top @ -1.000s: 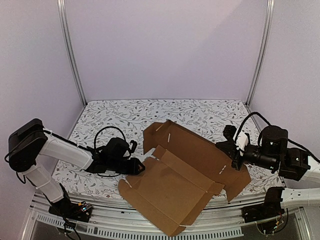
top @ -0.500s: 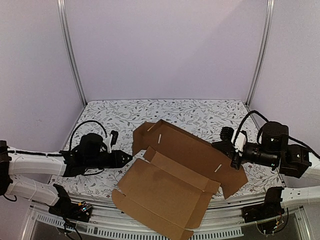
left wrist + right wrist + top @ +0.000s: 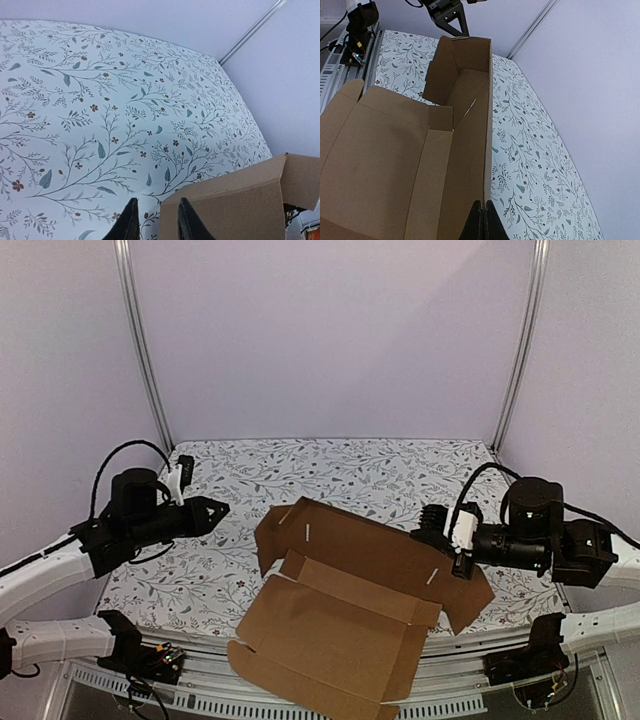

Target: Fold the paper box

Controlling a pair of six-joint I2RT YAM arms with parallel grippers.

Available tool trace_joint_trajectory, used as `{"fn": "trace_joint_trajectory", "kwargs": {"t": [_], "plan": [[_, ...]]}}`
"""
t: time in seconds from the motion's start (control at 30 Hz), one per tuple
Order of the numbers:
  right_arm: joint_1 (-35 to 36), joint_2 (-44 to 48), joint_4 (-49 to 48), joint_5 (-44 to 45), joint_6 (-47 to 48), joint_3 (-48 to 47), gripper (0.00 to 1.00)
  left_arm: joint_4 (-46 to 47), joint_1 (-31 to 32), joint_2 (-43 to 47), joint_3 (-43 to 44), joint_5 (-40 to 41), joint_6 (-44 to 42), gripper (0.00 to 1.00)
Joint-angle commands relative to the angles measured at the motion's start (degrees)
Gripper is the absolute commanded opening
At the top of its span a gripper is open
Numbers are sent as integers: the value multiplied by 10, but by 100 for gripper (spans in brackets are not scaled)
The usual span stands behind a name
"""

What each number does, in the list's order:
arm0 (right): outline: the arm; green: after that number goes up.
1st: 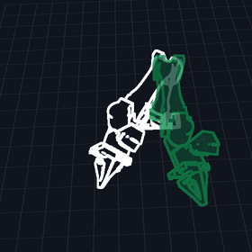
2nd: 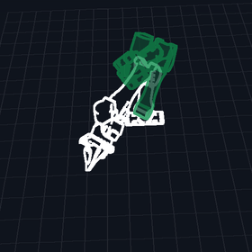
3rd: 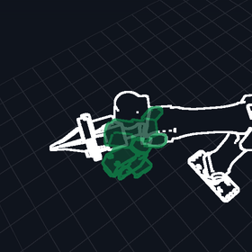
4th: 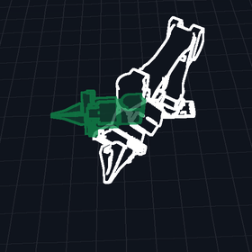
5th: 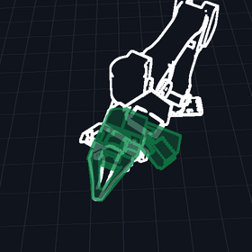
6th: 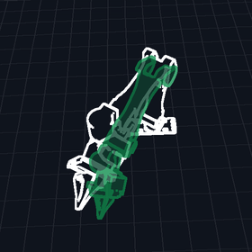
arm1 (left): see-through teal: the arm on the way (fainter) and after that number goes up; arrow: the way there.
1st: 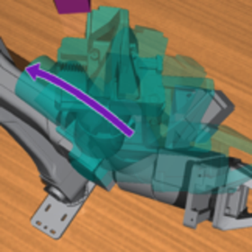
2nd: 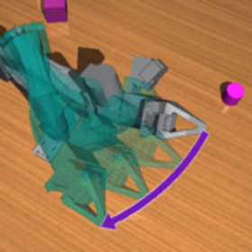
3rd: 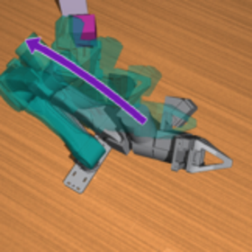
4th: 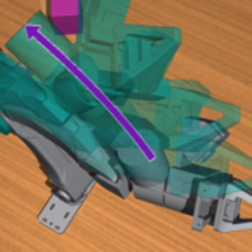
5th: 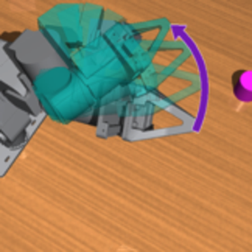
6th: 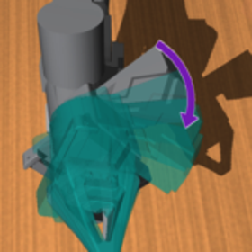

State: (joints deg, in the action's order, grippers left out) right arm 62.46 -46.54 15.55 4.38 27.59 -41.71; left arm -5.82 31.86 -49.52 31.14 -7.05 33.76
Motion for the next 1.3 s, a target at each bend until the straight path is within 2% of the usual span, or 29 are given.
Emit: {"fn": "trace_joint_trajectory", "kwargs": {"t": [0.0,0.27,0.57,0.87,1.27], "plan": [[13,-3,4,-7,16,-28,0,1,-29,-41,24,-36,-30,24],[22,-5,17,-12,11,-52,0,122,-36,-162,52,-189,19,13],[27,-17,11,3,15,-70,0,153,-30,-185,53,-283,51,10],[28,-34,-7,29,18,-76,0,144,2,-171,27,-293,62,10],[51,-66,-10,61,31,-69,0,177,30,-147,-30,-276,94,10]]}}
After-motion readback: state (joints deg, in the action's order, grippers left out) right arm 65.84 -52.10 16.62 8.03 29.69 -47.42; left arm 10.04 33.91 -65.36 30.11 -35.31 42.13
